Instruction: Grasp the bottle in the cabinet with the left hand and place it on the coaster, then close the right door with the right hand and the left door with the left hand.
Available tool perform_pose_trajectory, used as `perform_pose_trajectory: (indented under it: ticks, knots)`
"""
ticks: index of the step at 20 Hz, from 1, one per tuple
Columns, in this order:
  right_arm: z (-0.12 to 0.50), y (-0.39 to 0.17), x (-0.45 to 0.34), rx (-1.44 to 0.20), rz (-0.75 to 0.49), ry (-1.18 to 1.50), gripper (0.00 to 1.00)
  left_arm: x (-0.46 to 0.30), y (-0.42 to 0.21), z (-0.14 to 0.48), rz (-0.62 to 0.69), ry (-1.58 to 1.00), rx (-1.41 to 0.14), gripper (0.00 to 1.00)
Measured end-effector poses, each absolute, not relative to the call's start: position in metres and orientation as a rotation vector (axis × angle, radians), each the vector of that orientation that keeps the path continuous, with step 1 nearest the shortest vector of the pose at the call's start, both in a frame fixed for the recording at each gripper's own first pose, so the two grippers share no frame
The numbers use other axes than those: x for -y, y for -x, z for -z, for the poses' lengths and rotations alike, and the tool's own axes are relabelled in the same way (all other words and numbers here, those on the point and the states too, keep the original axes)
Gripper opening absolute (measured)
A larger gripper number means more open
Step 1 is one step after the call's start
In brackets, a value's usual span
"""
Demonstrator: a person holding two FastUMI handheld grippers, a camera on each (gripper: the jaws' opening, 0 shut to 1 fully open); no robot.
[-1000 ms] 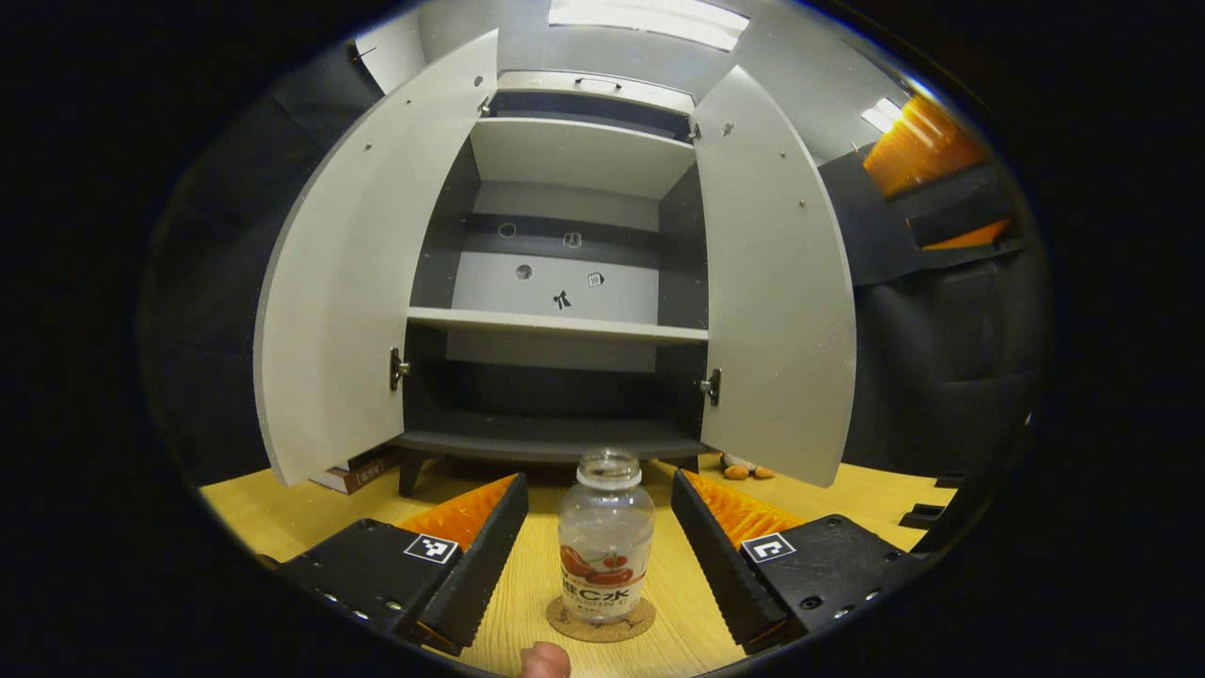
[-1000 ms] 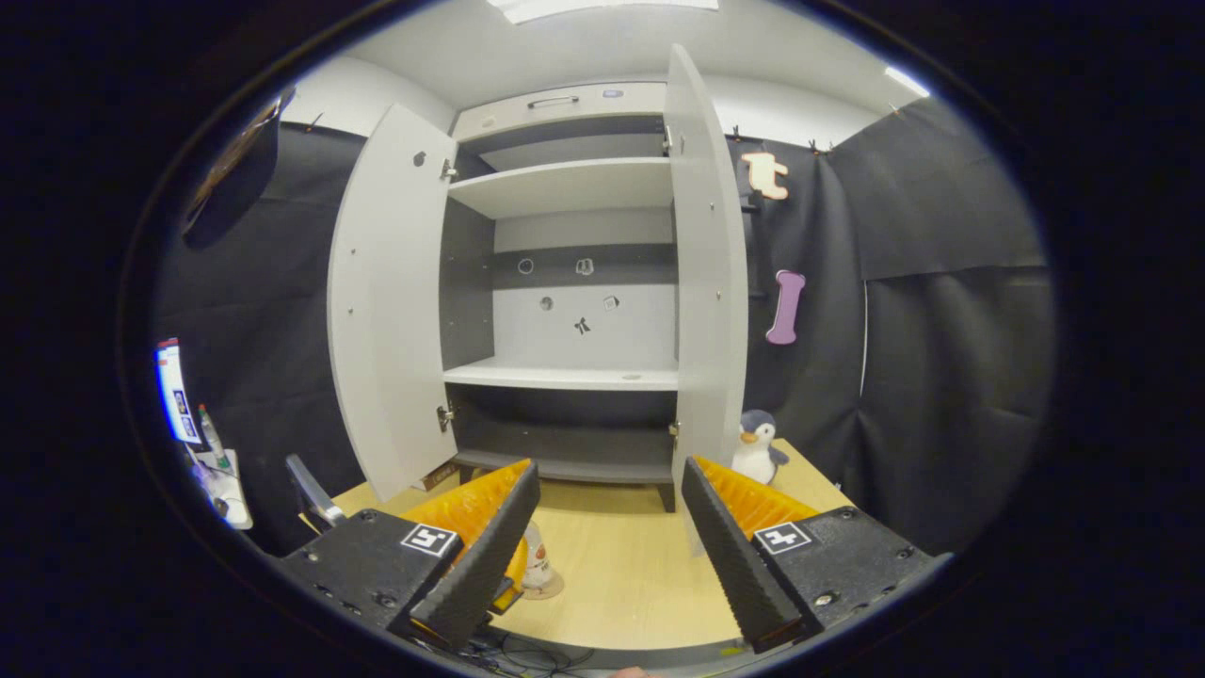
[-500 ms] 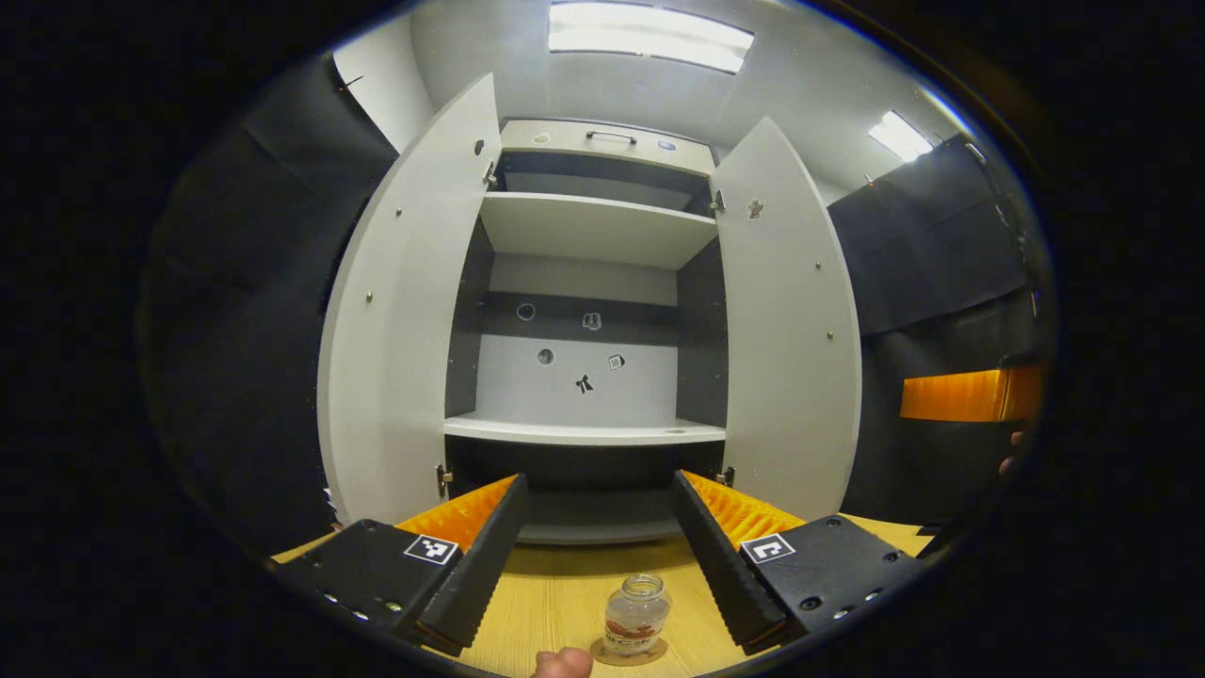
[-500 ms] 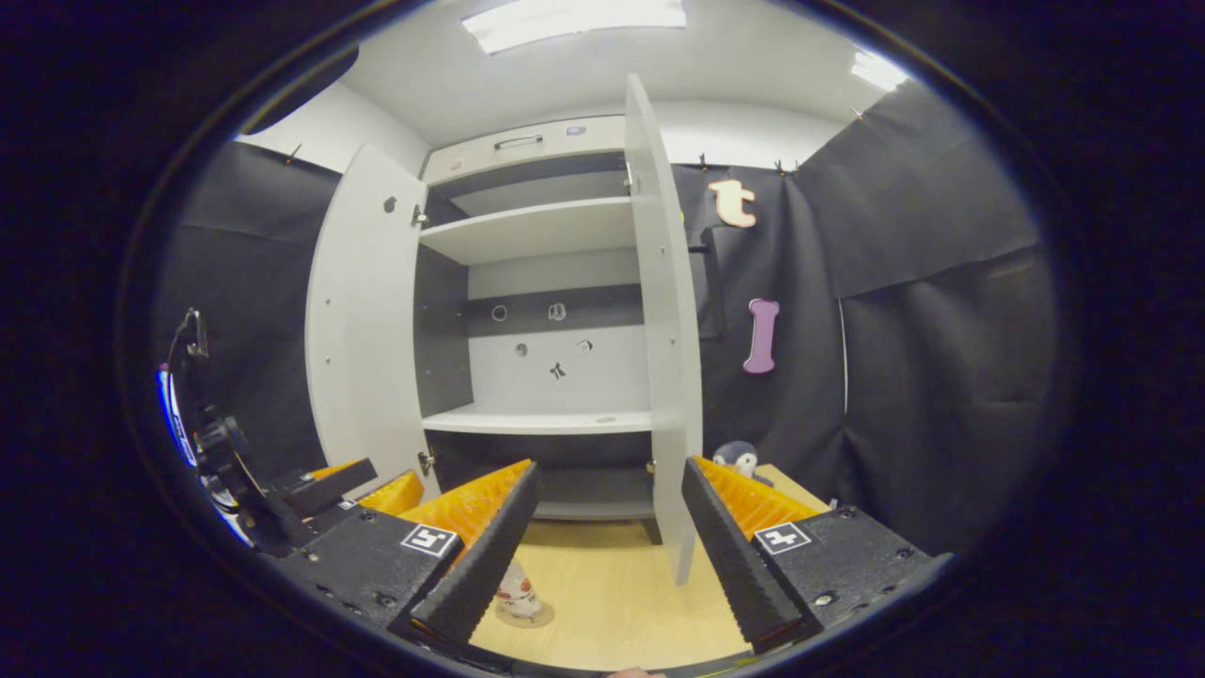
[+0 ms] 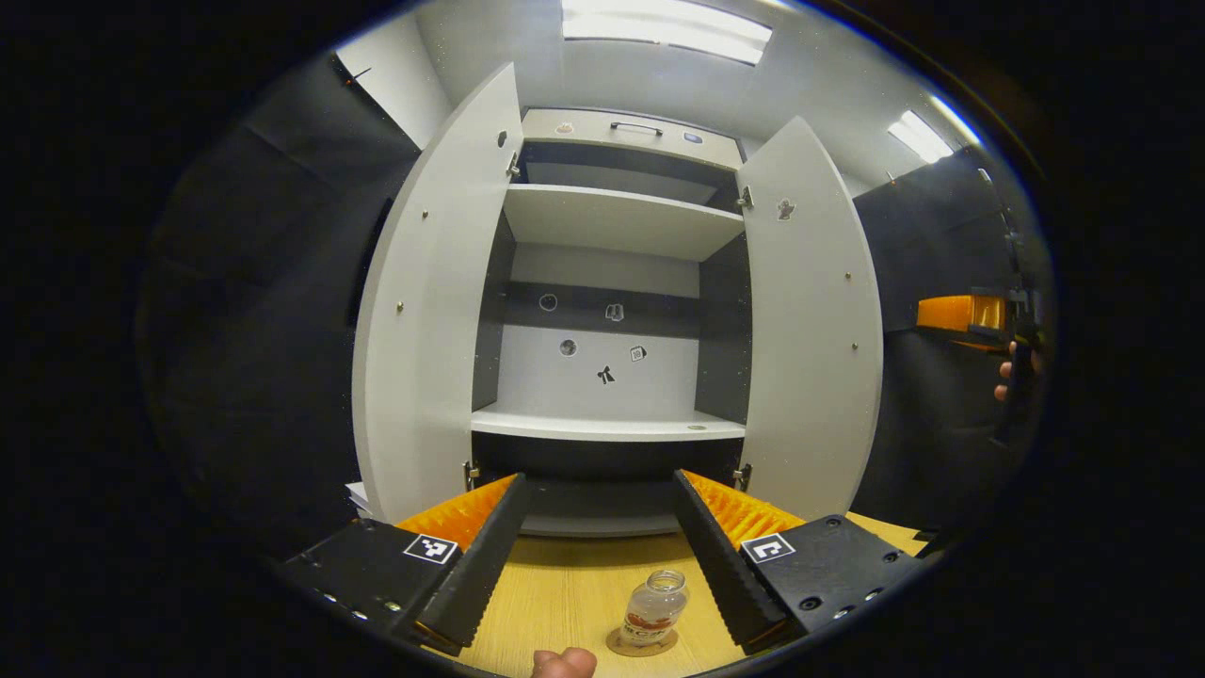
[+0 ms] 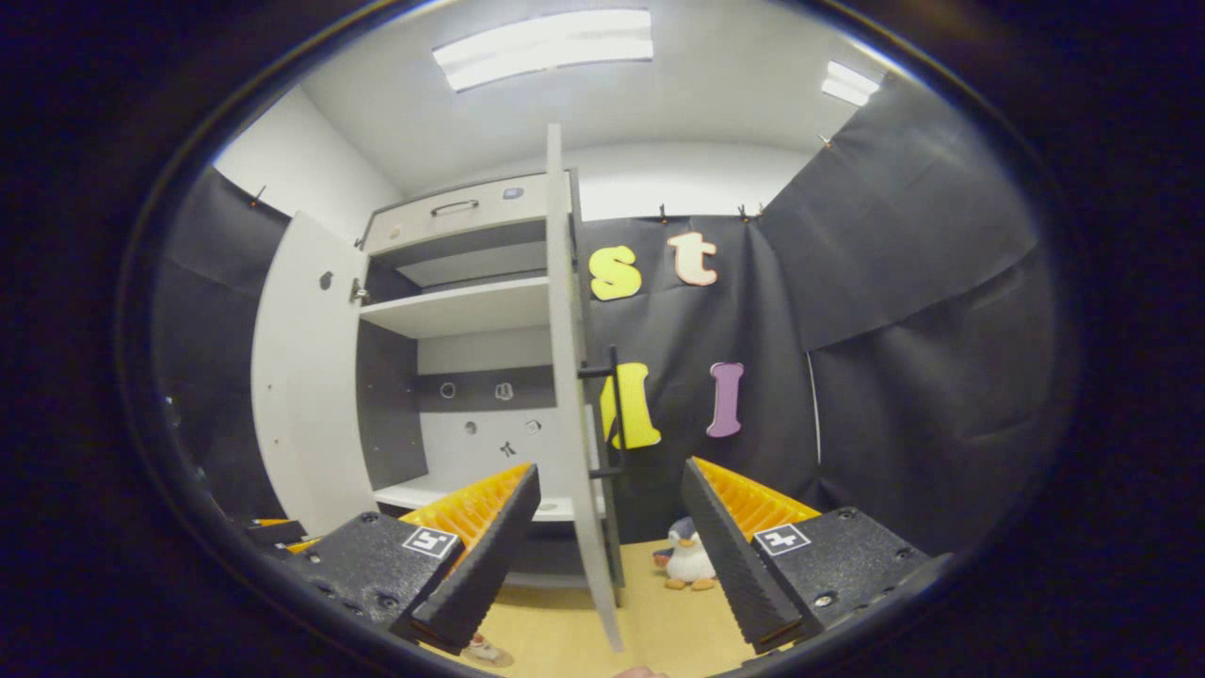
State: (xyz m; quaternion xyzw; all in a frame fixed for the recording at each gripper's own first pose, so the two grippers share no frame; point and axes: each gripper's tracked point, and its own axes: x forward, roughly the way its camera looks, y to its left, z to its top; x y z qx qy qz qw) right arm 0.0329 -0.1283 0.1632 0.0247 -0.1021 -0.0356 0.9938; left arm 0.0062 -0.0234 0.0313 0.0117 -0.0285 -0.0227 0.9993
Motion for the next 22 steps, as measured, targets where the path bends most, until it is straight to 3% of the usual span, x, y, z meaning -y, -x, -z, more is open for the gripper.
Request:
perform_pose_trajectory:
  ticks: [1, 9, 10, 11, 12, 16, 22]
  knots:
    - [-0.172, -0.044, 0.142, 0.201, 0.09, -0.057, 0.99, 0.023, -0.005, -0.03, 0.043, -0.027, 0.055, 0.9]
    - [-0.183, -0.123, 0.189, 0.159, 0.109, -0.083, 0.98, 0.034, 0.006, -0.015, 0.046, -0.024, 0.035, 0.93]
    - [-0.182, -0.128, 0.186, 0.158, 0.103, -0.082, 0.93, 0.034, 0.004, -0.014, 0.045, -0.029, 0.033, 0.93]
    - [-0.181, -0.131, 0.182, 0.158, 0.096, -0.076, 0.98, 0.034, 0.005, -0.013, 0.042, -0.035, 0.028, 0.93]
    - [-0.179, -0.134, 0.176, 0.156, 0.089, -0.065, 0.93, 0.033, 0.005, -0.011, 0.039, -0.038, 0.026, 0.94]
    - [-0.181, -0.134, 0.169, 0.173, 0.095, -0.025, 1.0, 0.028, 0.005, -0.006, 0.024, -0.033, 0.02, 0.94]
    - [-0.179, -0.133, 0.124, 0.156, 0.018, 0.002, 0.96, 0.014, 0.009, 0.0, -0.002, -0.026, 0.012, 0.94]
